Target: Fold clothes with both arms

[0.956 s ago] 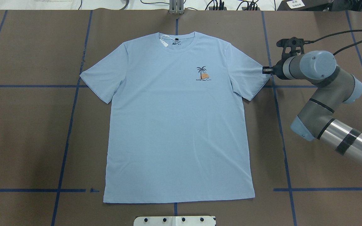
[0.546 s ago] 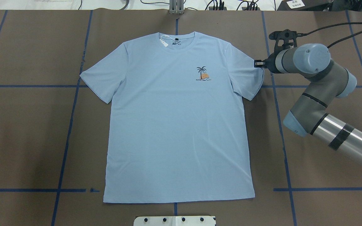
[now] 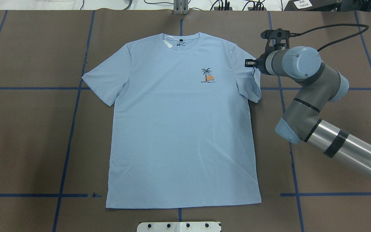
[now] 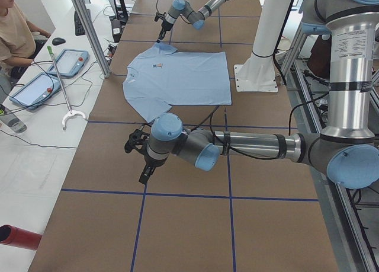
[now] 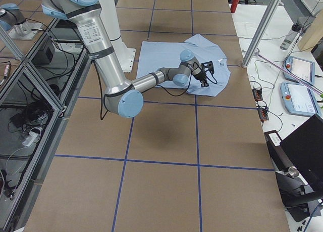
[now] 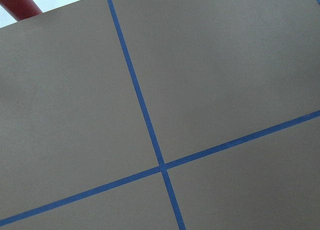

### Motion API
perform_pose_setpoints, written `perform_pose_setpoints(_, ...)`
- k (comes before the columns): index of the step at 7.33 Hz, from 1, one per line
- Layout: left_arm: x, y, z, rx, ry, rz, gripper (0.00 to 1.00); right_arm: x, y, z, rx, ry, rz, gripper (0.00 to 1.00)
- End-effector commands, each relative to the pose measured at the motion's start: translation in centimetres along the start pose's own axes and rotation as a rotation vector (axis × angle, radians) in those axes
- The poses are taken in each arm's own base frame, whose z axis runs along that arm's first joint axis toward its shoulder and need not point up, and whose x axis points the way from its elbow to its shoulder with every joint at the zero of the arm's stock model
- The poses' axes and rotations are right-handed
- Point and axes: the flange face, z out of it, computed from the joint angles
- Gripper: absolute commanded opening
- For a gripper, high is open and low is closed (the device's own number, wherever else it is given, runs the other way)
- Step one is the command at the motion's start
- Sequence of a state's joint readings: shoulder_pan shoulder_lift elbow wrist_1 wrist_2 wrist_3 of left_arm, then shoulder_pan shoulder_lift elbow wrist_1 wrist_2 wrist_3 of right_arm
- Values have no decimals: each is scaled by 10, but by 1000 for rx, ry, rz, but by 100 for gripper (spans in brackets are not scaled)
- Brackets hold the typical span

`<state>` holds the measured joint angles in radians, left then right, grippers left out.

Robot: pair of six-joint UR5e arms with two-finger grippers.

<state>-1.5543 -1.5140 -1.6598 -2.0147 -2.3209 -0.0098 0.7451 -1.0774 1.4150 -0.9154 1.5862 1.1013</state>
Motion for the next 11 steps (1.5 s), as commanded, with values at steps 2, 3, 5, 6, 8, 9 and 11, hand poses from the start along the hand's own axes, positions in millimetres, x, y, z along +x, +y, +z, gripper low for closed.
perform_pose_setpoints(2,-1,2,1,-1,0,0,100,-87,23,2,21,67,40,0)
perform_pose_setpoints(3,-1,3,0,0,1,-1,100,-98,30,1,18,59,35,0)
perform_pose_setpoints(5,1,4,1,-3,14,0,100,-112,41,2,52,68,60,0)
perform_pose_setpoints(6,1,4,1,-3,14,0,100,-115,45,4,47,69,56,0)
perform_pose_setpoints(8,0,5,1,-3,14,0,100,-117,44,10,50,78,61,0)
perform_pose_setpoints(9,0,6,2,-4,14,-1,100,-121,43,14,51,84,110,0)
perform_pose_setpoints(11,0,6,2,-4,14,-1,100,-122,42,20,50,93,131,0)
